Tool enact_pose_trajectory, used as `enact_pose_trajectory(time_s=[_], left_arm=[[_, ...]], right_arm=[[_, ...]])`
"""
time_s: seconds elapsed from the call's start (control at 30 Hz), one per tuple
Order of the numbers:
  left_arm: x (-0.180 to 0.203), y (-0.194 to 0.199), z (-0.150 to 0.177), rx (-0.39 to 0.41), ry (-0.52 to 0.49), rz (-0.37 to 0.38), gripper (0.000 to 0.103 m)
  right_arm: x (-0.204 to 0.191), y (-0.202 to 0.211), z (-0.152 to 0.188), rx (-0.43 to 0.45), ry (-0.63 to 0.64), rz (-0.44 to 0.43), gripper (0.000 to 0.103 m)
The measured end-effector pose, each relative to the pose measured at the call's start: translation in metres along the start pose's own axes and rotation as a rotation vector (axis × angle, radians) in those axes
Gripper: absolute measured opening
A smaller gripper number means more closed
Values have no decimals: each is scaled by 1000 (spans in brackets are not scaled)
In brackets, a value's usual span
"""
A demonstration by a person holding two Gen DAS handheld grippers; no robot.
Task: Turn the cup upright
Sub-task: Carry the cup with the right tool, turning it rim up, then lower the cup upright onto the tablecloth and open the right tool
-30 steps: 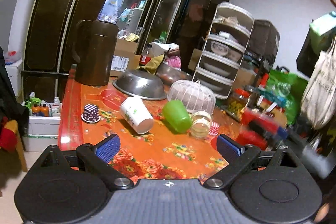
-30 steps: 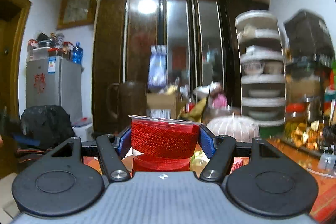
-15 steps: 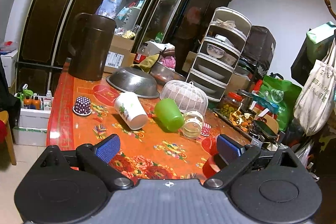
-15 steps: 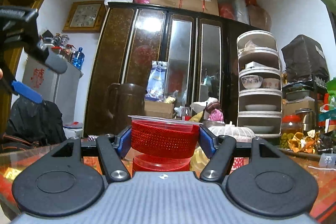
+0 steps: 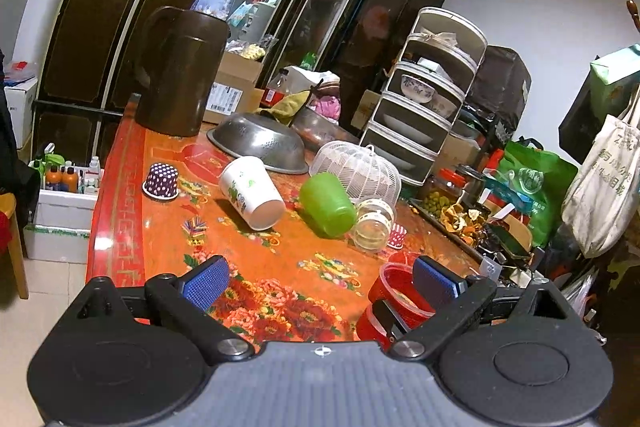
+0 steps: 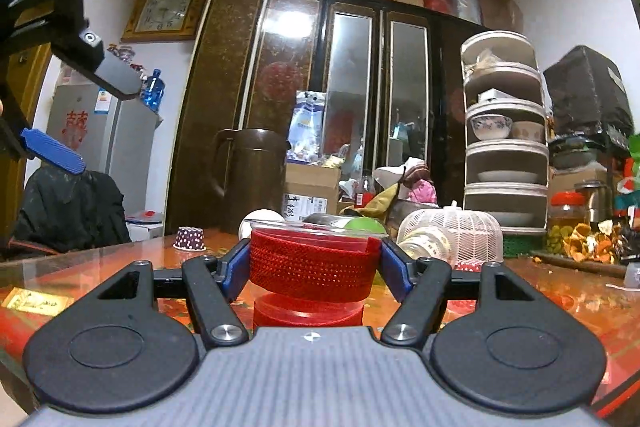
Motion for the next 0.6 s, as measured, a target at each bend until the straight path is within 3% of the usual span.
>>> enact_pose_trajectory(time_s=[0.2, 0.27, 0.4, 0.53, 0.6], left_arm=[[-7, -3, 4, -19, -11, -41, 100], [-10, -7, 8, -34, -37, -76, 100], [-12, -16, 19, -80, -124, -151, 103], [0, -18, 23, -129, -232, -235, 103], [12, -12, 19, -123, -266, -239, 103]], right_arm=[[0, -3, 3, -66, -29, -43, 85], [1, -2, 3, -100, -36, -55, 101], [10, 15, -6, -173, -58, -64, 102], [28, 30, -24, -343, -122, -54, 102], [38, 35, -37, -419, -128, -41, 102]])
Point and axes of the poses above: each gripper's, at about its wrist camera, not at the fingertips, and y roughly against the way its jaws point, x to its right, z to its underside, the point moved 9 cm from there along -y, roughly the way its jaws point, and after that the axes turned 6 degrees about z, right-handed, at the moved point
